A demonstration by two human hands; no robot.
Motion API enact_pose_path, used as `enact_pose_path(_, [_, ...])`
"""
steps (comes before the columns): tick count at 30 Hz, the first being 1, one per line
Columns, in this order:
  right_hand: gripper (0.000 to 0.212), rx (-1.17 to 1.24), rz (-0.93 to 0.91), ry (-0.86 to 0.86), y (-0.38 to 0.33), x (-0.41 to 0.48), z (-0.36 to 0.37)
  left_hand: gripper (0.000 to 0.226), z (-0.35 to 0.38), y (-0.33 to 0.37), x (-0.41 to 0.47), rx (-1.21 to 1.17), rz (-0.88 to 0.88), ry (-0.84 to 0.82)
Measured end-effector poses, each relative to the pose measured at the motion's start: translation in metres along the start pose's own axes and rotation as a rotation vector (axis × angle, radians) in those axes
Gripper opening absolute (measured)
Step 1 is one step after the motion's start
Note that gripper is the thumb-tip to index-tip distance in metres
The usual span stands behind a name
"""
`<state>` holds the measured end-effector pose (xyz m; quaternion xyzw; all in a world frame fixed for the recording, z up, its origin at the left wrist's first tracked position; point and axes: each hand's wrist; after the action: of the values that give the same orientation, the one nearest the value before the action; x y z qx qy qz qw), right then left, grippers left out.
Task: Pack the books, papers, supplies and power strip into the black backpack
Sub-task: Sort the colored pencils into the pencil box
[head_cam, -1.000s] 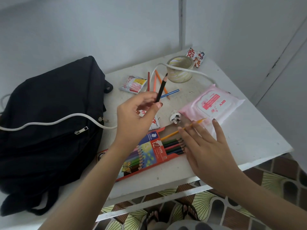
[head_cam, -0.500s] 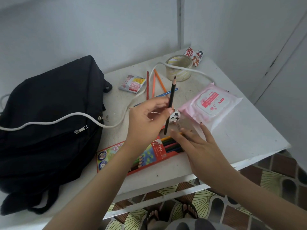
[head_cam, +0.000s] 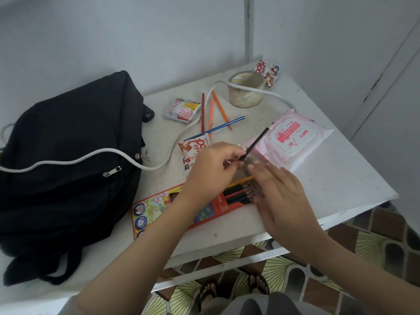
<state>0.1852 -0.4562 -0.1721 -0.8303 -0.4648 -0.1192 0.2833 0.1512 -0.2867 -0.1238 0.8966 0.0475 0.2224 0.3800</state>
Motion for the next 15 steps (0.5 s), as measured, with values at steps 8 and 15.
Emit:
enact_pose_path(8, [0.054,-0.113,0.069,-0.024,-0.001,0.000,0.001,0.018,-0.009,-0.011,-0.030,0.303,0.141,-0.100])
enact_pose_path(15, [0.054,-0.250,0.027,-0.166,0.001,0.003,0.004,0.016,-0.017,-0.016,-0.046,0.428,0.154,-0.053])
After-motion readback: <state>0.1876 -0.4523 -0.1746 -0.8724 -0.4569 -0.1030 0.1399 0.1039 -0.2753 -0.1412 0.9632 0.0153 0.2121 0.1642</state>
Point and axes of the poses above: each hand's wrist, its own x-axis towards the middle knuckle, its own z-axis out of the palm, y = z × x, and after that the axes turned 3 degrees about -x, right-handed
